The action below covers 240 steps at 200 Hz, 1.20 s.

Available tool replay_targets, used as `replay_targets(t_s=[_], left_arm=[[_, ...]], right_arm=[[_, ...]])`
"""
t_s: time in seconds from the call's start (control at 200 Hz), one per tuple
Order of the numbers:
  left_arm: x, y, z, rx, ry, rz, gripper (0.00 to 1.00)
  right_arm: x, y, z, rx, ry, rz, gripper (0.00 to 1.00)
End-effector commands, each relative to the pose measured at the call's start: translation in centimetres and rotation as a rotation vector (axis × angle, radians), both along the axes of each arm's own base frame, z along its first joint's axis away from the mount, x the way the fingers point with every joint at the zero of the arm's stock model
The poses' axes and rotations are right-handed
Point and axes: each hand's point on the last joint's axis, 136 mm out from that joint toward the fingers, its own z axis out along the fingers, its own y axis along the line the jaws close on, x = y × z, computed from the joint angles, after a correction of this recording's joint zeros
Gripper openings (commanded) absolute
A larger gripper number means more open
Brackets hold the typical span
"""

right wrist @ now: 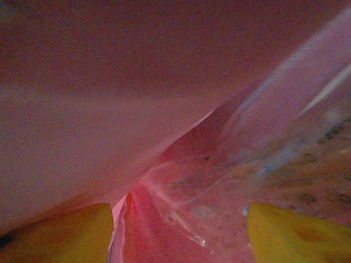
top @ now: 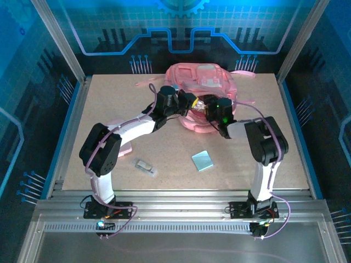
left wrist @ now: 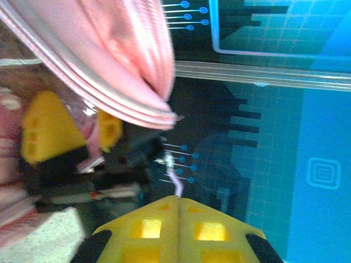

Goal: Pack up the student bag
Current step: Close the student bag at the top-center of the table, then rotate the pencil case at the middle-left of the table.

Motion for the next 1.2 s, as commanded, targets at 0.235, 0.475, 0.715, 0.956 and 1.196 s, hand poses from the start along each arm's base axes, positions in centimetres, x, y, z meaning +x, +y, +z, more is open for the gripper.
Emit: replay_targets(t_s=[0.235, 0.475, 0.715, 0.956, 1.196], left_arm=[[-0.4, 4.0, -1.3, 0.242, -0.093, -0.060, 0.18], [-1.3, 9.1, -1.9, 0.389, -0.093, -0.041, 0.56], [-3.0, 16.9, -4.0, 0.555, -0.004, 0.038, 0.75], [-6.3, 24.7, -5.6, 0.779, 0.107, 0.136, 0.91], [-10.1, 32.0, -8.1, 0.944, 0.289, 0.262, 0.99]], right_arm=[[-5.9, -1.2, 1.6, -0.345, 0.099, 0.296, 0.68], [-11.2, -2.8, 1.3, -0.518, 0.178, 0.439, 0.68], [-16.0, -2.9, 2.9, -0.765, 0.195, 0.600, 0.72], [-16.9, 0.7, 3.7, -0.903, 0.171, 0.743, 1.00], [-15.6, 2.1, 3.8, -0.970, 0.168, 0.727, 1.00]])
